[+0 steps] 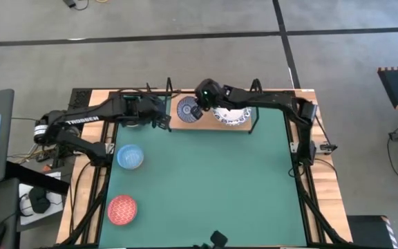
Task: Place and stack bowls onto a shelf
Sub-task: Put the blue striped bowl on the shelf, then stack the yellow bowl on the blue striped bowl on the shelf
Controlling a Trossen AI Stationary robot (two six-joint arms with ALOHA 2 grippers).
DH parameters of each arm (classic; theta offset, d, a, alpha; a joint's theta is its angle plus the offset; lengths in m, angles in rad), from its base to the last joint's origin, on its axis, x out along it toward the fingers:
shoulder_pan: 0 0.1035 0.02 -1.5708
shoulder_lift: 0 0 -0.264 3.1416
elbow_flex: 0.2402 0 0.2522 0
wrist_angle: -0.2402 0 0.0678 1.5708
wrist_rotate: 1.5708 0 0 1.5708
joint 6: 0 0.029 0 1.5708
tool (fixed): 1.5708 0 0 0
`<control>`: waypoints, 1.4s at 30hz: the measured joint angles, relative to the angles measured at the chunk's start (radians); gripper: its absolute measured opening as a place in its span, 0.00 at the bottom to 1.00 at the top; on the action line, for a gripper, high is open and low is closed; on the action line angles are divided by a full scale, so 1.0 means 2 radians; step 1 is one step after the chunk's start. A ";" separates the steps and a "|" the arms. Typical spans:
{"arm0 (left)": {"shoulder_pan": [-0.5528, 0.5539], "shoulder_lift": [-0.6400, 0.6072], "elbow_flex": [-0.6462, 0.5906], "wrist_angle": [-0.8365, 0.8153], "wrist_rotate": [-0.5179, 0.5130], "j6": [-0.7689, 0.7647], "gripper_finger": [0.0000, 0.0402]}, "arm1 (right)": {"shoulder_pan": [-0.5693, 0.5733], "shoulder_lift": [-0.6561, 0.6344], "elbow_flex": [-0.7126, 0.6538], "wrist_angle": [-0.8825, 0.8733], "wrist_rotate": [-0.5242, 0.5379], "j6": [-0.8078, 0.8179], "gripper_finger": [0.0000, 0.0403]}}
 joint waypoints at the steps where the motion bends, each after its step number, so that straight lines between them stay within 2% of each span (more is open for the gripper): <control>1: 0.003 0.000 -0.001 -0.009 0.001 -0.003 0.49 | -0.005 0.006 0.006 -0.007 -0.002 -0.004 0.09; 6: 0.023 0.000 -0.007 -0.028 0.004 -0.007 0.49 | -0.019 0.026 0.031 -0.040 -0.002 -0.011 0.10; 14: 0.081 0.000 -0.007 -0.024 0.042 0.029 0.49 | -0.020 0.025 0.034 -0.059 -0.016 0.000 0.11; 17: 0.105 0.000 -0.007 -0.023 0.066 0.049 0.49 | -0.020 0.025 0.034 -0.067 -0.024 0.001 0.13; 25: 0.149 0.000 -0.007 -0.012 0.079 0.092 0.49 | -0.023 0.024 0.034 -0.067 -0.027 0.006 0.20; 34: 0.213 0.000 -0.007 0.016 0.103 0.134 0.49 | -0.024 0.024 0.038 -0.067 -0.028 0.018 0.33; 42: 0.281 0.000 -0.023 0.030 0.112 0.149 0.49 | -0.020 0.024 0.096 -0.096 -0.030 0.019 0.49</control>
